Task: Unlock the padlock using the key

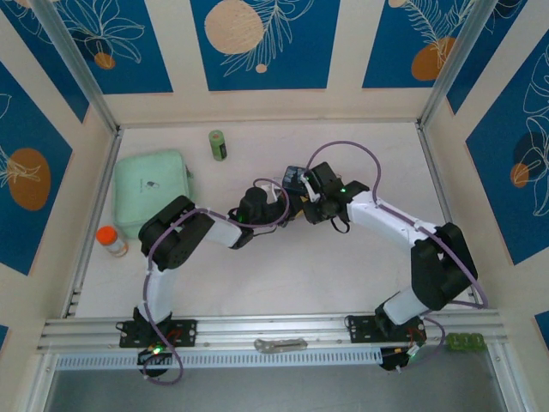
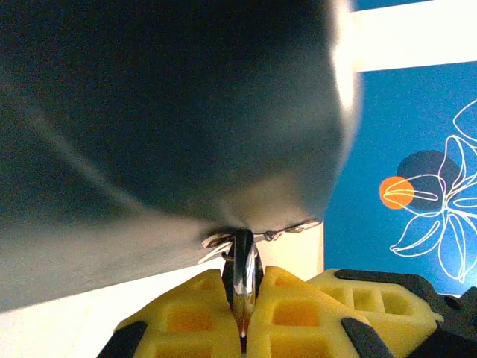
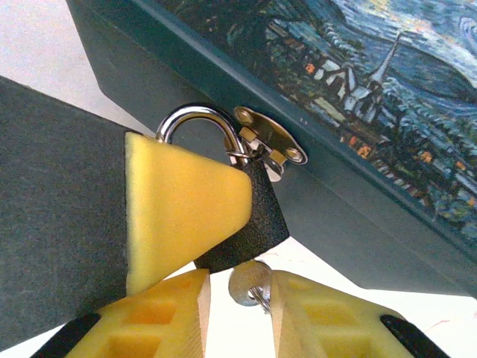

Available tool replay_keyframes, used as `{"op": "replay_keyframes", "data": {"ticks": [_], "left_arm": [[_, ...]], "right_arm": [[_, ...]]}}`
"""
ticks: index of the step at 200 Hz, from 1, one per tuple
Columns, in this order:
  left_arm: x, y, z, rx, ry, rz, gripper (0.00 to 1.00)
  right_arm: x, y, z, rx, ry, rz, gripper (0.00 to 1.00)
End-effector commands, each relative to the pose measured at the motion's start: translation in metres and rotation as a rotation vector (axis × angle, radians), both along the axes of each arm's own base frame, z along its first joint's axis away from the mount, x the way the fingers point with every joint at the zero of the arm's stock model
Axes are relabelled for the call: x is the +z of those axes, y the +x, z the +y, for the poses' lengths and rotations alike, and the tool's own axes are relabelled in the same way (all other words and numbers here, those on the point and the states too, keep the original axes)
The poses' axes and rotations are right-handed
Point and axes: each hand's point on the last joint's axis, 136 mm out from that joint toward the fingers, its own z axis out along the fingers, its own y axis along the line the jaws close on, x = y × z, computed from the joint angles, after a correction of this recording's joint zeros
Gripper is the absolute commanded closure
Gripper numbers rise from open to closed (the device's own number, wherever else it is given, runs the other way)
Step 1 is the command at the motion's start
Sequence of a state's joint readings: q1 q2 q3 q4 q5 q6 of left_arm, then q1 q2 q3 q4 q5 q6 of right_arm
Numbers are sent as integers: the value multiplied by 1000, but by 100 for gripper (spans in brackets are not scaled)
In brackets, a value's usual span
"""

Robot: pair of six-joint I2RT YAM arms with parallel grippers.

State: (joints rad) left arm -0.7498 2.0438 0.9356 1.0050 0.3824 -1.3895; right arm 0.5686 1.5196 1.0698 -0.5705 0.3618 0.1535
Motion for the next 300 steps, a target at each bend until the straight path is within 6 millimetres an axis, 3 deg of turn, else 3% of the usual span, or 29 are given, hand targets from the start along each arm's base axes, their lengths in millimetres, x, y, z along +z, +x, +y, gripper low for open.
{"op": "replay_keyframes", "data": {"ticks": [1, 83, 140, 170, 246, 300], "left_arm": [[47, -1, -7, -24, -104, -96, 100], [50, 0, -3, -18, -120, -95, 100], [52, 3, 7, -2, -118, -97, 100], [53, 3, 6, -5, -120, -98, 100], [60, -4, 4, -34, -136, -94, 100], [69, -6, 3, -43, -165, -95, 100]], "right_arm": [[-3, 6, -5, 17, -103, -29, 72], [-21, -4, 0, 87, -216, -45, 71], [-3, -14, 5, 89, -95, -82, 71], [-6, -17, 5, 87, -89, -70, 71], [-1, 12, 6, 76, -122, -175, 71], [-14, 12, 8, 83, -149, -165, 88]]}}
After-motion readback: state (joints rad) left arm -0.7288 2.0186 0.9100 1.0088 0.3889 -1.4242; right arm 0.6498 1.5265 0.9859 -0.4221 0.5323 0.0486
